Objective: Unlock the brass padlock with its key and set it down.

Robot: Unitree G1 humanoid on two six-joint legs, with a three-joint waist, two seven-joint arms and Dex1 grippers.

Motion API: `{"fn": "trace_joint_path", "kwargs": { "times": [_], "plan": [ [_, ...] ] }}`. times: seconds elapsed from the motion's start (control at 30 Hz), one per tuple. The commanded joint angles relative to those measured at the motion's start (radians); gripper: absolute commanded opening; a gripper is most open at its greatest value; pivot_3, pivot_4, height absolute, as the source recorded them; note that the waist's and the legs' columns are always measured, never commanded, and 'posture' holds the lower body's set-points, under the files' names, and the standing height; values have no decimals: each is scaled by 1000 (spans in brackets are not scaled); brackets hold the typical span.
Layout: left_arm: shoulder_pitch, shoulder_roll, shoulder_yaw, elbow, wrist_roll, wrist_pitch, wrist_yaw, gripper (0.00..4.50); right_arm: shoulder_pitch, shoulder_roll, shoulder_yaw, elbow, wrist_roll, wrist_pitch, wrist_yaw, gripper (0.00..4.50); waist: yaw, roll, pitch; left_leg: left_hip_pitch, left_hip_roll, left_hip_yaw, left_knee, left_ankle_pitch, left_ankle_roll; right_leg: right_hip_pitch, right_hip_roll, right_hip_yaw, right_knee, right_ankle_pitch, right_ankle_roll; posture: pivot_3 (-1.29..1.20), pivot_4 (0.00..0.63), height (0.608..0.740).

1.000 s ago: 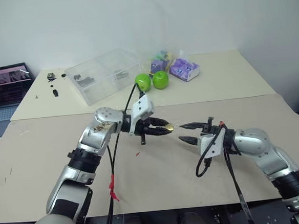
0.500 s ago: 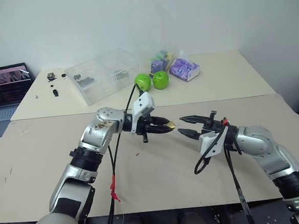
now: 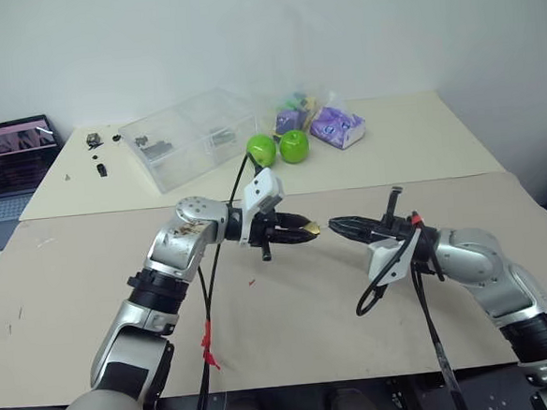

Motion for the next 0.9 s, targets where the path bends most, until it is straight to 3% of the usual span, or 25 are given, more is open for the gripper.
{"fn": "trace_joint_path", "kwargs": {
  "times": [0.03,0.3,0.33,0.47,0.9],
  "plan": [
    [-26,-8,19,-18,-16,-4,10,833,-24,6,-20,-47,20,-10,-9,44,0,0,0,0,0,0,0,0,0,0,0,0,0,0,0,0,150,740],
    [-27,-13,24,-28,-28,13,14,833,-22,-4,-30,-33,18,-20,-10,44,0,0,0,0,0,0,0,0,0,0,0,0,0,0,0,0,150,740],
    [-27,-15,26,-29,-32,19,14,833,-23,-5,-32,-32,19,-21,-11,612,0,0,0,0,0,0,0,0,0,0,0,0,0,0,0,0,150,740],
    [-30,-17,20,-34,-37,25,14,833,-24,-9,-40,-36,0,-24,-22,1784,0,0,0,0,0,0,0,0,0,0,0,0,0,0,0,0,150,740],
    [-38,-19,16,-56,-54,53,18,833,-30,-2,-45,-72,-21,-40,-51,1784,0,0,0,0,0,0,0,0,0,0,0,0,0,0,0,0,150,740]
  ]
}}
